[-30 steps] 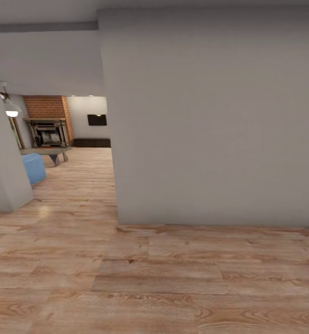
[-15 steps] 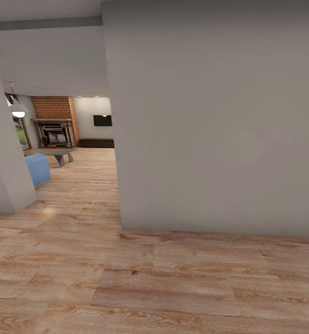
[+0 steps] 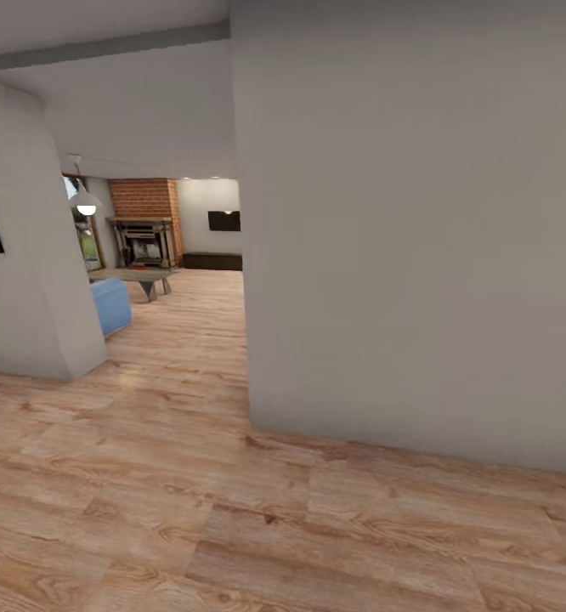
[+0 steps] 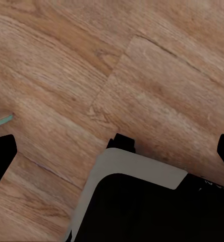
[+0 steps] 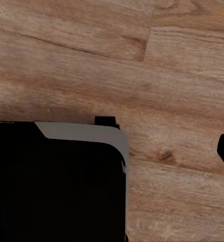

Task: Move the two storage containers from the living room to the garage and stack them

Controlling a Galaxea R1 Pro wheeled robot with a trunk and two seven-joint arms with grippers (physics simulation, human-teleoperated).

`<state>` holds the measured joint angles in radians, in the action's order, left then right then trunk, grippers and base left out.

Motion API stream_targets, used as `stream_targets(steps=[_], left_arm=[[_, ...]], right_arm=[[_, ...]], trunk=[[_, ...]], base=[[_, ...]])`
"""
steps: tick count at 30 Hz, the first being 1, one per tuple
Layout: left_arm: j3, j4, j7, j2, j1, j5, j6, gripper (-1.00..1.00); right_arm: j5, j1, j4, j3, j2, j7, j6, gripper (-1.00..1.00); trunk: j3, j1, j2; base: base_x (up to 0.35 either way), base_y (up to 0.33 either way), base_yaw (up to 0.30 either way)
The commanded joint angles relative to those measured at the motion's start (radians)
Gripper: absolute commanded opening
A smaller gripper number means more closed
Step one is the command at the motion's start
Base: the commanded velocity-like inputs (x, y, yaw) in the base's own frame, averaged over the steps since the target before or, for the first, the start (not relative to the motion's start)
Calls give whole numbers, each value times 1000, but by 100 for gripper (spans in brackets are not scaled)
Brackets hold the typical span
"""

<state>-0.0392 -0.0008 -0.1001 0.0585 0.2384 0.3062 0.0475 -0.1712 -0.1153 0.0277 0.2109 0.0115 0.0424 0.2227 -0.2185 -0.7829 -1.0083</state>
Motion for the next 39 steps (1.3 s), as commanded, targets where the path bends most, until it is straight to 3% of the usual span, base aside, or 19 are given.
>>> stream_targets(steps=[1,39], left_arm=[[-4,1,-1,0,1,2,3,100],[-4,1,-1,0,1,2,6,100]], right_arm=[[-9,-1,3,9,0,0,6,100],[-10,-1,3,10,1,-1,3,100]], trunk=[[-1,-1,-1],[-1,-1,-1]], base=[[323,0,270],[323,0,270]])
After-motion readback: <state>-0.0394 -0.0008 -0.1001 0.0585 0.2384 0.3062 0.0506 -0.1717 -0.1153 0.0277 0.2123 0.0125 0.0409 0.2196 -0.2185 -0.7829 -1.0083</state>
